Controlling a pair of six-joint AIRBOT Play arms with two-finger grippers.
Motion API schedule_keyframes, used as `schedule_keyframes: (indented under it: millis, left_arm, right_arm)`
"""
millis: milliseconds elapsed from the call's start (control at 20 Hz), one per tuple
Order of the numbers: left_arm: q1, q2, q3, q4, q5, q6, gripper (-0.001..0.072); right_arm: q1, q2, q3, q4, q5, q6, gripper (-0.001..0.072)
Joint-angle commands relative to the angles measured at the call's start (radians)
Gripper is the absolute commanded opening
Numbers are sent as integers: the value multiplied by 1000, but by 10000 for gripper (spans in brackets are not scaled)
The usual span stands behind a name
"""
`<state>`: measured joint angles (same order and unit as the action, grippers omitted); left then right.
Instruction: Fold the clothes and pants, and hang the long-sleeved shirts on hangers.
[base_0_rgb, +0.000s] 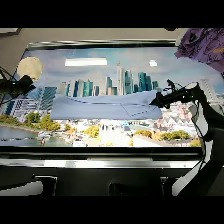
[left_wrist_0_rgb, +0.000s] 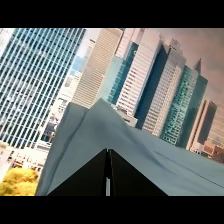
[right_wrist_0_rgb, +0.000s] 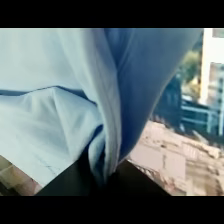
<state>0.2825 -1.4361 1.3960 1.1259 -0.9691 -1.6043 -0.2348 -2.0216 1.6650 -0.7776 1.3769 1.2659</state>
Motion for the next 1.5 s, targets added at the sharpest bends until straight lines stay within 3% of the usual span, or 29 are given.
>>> schedule_keyframes:
  millis: [0, 200, 300, 450, 750, 900, 1000, 1100, 1300, 1450]
  left_arm:
    - [-73, -12, 0, -57, 40, -7, 17]
    - [-352, -131, 1, -159, 91, -58, 17]
    - [-515, -217, 2, -221, 141, -98, 16]
    - [-724, -372, 109, -301, 175, -112, 16]
    - [-985, -705, 538, -480, 174, -246, 16]
    - [-1047, -838, 700, -547, 219, -372, 16]
    - [-1070, -868, 698, -633, 319, -387, 16]
    - [-1078, -883, 695, -661, 333, -389, 16]
    - [-1037, -866, 692, -661, 305, -350, 15]
    - [-950, -776, 666, -527, 174, -349, 15]
  right_arm:
    - [8, 93, 82, -16, 50, 206, 32]
    - [8, 218, 241, -176, 184, 479, 32]
    - [8, 266, 303, -247, 244, 557, 32]
    - [8, 327, 361, -309, 320, 630, 32]
    - [8, 413, 361, -339, 328, 650, 32]
    - [8, 431, 361, -338, 328, 651, 32]
    - [8, 436, 361, -338, 327, 650, 32]
    - [8, 436, 361, -338, 326, 650, 32]
    - [8, 436, 361, -338, 323, 650, 32]
    - [9, 436, 361, -333, 311, 667, 32]
